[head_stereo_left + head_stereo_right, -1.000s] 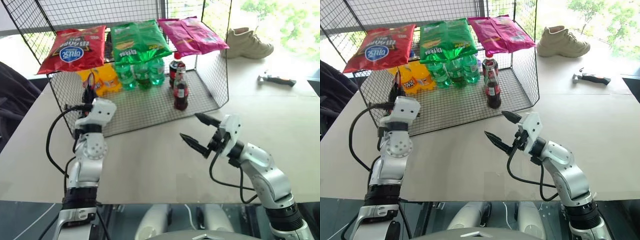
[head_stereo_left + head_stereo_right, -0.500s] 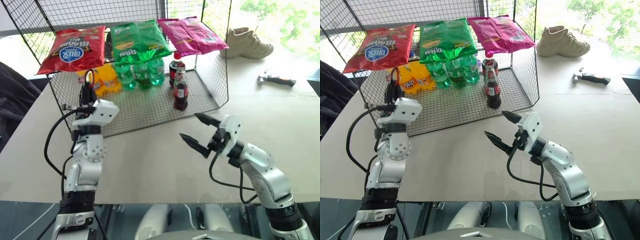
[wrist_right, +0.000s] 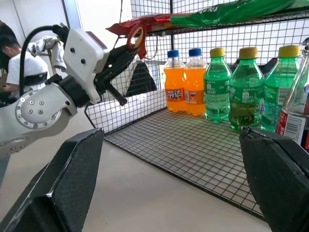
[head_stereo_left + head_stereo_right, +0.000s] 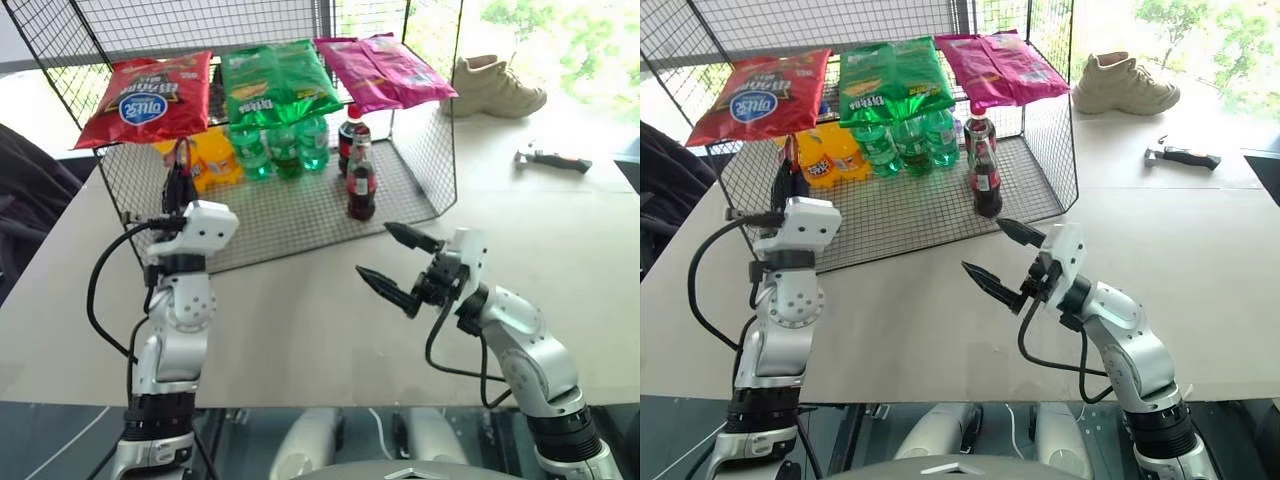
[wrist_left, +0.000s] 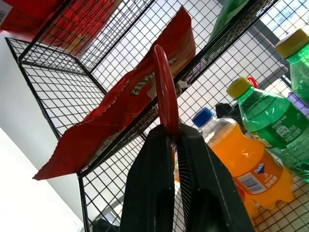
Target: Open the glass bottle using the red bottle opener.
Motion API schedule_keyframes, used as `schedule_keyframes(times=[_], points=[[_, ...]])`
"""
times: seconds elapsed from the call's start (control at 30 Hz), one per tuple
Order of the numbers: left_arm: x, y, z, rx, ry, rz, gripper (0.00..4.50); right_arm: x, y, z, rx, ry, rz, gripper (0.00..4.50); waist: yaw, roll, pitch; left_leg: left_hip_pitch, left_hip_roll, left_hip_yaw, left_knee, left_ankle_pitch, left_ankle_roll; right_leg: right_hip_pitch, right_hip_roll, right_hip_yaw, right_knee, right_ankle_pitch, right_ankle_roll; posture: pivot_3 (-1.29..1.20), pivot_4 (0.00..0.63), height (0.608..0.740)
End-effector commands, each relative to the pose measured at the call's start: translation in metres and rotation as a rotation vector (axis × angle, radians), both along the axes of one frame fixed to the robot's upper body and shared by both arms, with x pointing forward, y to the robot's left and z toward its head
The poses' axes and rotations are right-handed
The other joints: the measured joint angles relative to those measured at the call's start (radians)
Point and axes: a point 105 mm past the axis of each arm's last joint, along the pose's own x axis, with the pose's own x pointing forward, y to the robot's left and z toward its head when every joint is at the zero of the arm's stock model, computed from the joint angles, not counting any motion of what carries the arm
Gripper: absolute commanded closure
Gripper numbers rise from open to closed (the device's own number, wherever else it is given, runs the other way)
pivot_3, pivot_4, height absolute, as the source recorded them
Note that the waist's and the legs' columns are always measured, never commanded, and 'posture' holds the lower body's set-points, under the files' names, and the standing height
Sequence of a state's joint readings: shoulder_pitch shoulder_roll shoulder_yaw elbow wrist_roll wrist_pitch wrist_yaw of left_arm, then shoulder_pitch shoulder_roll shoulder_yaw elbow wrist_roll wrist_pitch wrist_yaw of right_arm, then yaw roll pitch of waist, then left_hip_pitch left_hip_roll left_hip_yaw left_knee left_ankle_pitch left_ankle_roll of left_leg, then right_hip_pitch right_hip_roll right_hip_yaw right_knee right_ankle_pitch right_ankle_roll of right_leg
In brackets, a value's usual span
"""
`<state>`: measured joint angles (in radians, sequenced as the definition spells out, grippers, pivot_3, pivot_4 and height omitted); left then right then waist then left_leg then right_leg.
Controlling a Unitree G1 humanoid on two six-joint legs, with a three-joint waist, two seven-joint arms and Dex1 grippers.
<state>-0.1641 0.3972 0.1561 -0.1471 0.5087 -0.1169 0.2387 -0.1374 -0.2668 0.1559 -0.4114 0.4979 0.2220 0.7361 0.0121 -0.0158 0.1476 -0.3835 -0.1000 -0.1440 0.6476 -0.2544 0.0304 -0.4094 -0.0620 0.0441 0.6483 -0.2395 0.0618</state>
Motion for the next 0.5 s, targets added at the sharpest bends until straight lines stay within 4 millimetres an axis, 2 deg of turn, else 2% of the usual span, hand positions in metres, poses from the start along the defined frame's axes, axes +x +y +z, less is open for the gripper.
schedule_keyframes(times=[0.03, 0.17, 0.5], points=[[-0.006, -0.005, 0.012, -0.002, -0.046, -0.025, 4.35, -0.005, -0.003, 0.025, 0.075, -0.096, 0.012, 0.00, 0.000, 0.000, 0.000, 0.000, 0.000, 0.000, 0.000, 0.000, 0.000, 0.000, 0.000, 0.000, 0.000, 0.000, 0.000, 0.00, 0.150, 0.732], [-0.003, -0.015, 0.010, -0.029, -0.026, -0.093, 4.35, -0.001, -0.007, 0.040, 0.163, -0.099, 0.000, 0.00, 0.000, 0.000, 0.000, 0.000, 0.000, 0.000, 0.000, 0.000, 0.000, 0.000, 0.000, 0.000, 0.000, 0.000, 0.000, 0.00, 0.150, 0.732], [-0.010, -0.041, 0.009, -0.230, 0.033, -0.368, 4.35, 0.002, -0.008, 0.038, 0.153, -0.092, 0.002, 0.00, -0.002, 0.000, 0.000, 0.000, 0.000, 0.000, 0.000, 0.000, 0.000, 0.000, 0.000, 0.000, 0.000, 0.000, 0.000, 0.00, 0.150, 0.732]])
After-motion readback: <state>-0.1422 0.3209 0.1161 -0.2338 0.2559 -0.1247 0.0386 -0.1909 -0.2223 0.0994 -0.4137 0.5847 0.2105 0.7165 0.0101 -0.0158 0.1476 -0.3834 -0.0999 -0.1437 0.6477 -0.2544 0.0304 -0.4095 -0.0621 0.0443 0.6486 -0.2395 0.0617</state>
